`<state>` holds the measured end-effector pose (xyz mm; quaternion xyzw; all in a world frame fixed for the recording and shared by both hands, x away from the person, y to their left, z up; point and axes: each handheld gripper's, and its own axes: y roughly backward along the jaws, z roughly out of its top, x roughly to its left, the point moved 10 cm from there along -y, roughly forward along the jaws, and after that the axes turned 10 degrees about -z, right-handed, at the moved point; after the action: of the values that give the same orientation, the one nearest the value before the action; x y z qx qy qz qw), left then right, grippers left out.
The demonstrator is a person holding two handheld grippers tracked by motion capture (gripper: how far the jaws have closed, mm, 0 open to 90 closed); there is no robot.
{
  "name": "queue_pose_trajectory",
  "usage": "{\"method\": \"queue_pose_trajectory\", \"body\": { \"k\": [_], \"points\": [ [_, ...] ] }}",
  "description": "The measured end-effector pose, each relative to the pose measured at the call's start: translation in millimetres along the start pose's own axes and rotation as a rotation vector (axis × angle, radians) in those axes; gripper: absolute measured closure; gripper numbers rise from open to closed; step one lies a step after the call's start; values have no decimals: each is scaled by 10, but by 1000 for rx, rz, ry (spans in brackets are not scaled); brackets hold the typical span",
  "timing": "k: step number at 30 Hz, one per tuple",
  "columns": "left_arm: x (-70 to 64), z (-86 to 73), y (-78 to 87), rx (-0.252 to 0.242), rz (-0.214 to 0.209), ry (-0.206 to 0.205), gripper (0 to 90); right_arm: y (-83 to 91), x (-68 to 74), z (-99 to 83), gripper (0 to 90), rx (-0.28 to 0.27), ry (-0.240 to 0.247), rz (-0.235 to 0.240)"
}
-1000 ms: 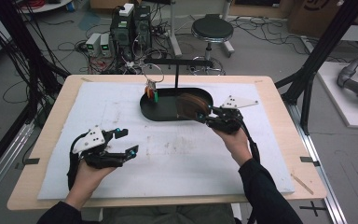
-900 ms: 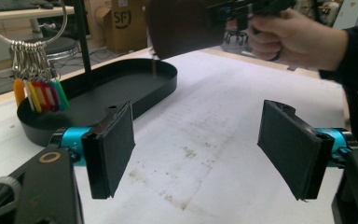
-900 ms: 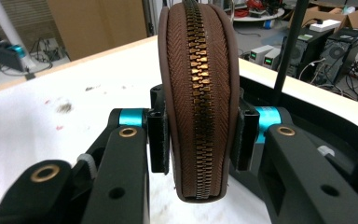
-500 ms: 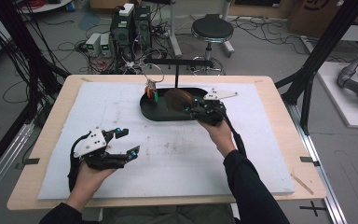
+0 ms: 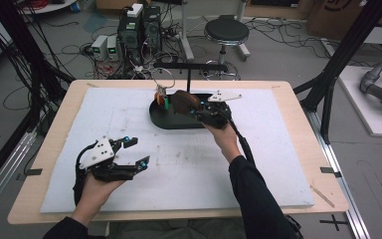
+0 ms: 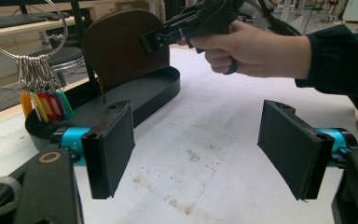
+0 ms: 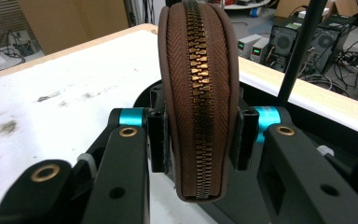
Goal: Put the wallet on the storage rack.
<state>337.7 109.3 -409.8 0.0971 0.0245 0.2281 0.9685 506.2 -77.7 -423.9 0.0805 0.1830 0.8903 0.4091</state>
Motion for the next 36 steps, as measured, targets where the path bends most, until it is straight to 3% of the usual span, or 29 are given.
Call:
{"method": "queue_pose_trajectory", "body": {
  "k": [14,19,23,27,31,36],
  "points": [
    [8,-8,2,-1,-1,1,268,-275,-102,-119,668,22,-32,-44],
    [5,-13,6,0,-3,4,268,-343,-111,-189,668,45,-17,-62],
    [3,-12,9,-1,-2,4,269,-370,-152,-228,667,55,-41,-70],
    [4,-19,10,0,-5,4,269,-378,-185,-239,666,54,-42,-78],
    [1,-13,10,-2,-5,3,269,-397,-219,-317,665,97,-25,-93],
    [-1,-17,12,0,-9,2,269,-434,-223,-368,664,112,-11,-100]
  ]
}}
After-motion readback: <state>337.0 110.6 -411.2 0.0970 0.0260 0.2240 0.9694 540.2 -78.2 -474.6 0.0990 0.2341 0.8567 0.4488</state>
